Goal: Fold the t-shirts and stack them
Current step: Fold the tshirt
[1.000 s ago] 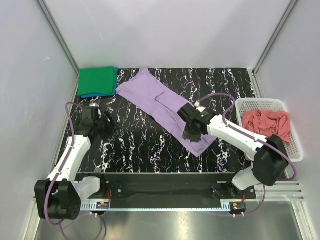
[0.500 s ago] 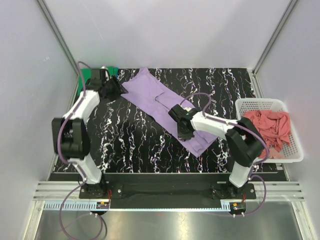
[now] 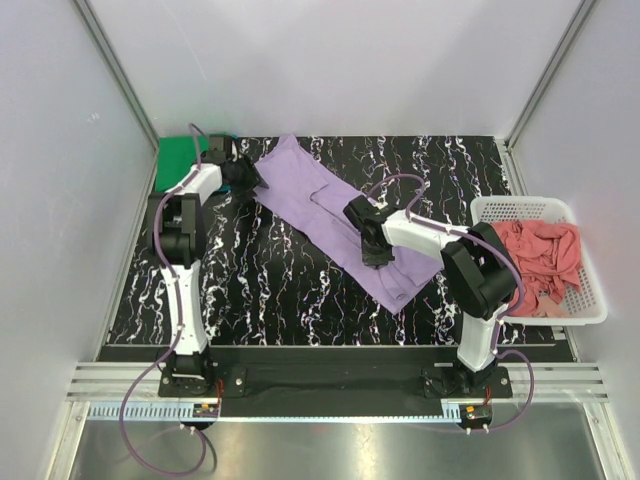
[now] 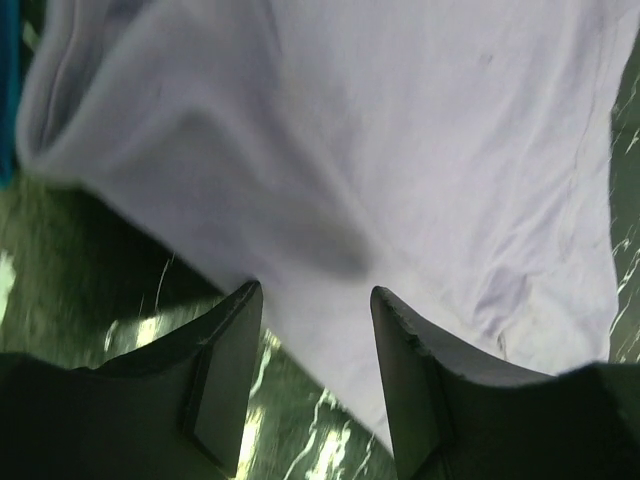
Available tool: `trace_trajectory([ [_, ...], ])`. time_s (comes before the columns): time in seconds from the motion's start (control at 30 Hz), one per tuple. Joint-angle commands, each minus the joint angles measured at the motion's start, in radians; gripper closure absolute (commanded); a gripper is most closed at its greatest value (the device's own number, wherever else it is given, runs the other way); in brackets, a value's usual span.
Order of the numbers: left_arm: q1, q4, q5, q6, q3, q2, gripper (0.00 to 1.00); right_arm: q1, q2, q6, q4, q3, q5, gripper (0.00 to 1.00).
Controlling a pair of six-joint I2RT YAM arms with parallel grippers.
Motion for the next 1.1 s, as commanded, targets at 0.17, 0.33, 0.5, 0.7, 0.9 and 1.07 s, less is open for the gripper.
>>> trace_trajectory([
  [0.17,-0.008,0.020,0.008,0.033,0.177,0.091,0.46,-0.052,-0.026,-0.055,-0.068,0.028,0.108,0.87],
  [0.33,-0.008,-0.027,0.010,0.039,0.283,0.177,0.46,-0.064,-0.037,-0.058,-0.110,0.015,0.145,0.86],
  [0.5,-0.008,-0.020,0.010,0.050,0.325,0.212,0.45,-0.065,-0.089,-0.063,-0.140,0.031,0.160,0.85],
  [0.7,-0.006,-0.007,0.039,0.068,0.328,0.206,0.42,-0.199,-0.118,-0.032,-0.110,0.054,0.073,0.82],
  [0.9,-0.006,-0.055,0.022,0.109,0.299,-0.007,0.33,-0.317,-0.018,-0.095,-0.102,0.154,0.050,0.77],
  [1.07,-0.064,-0.124,-0.010,0.114,0.057,-0.302,0.33,-0.438,-0.001,-0.225,-0.045,0.215,-0.261,0.56],
])
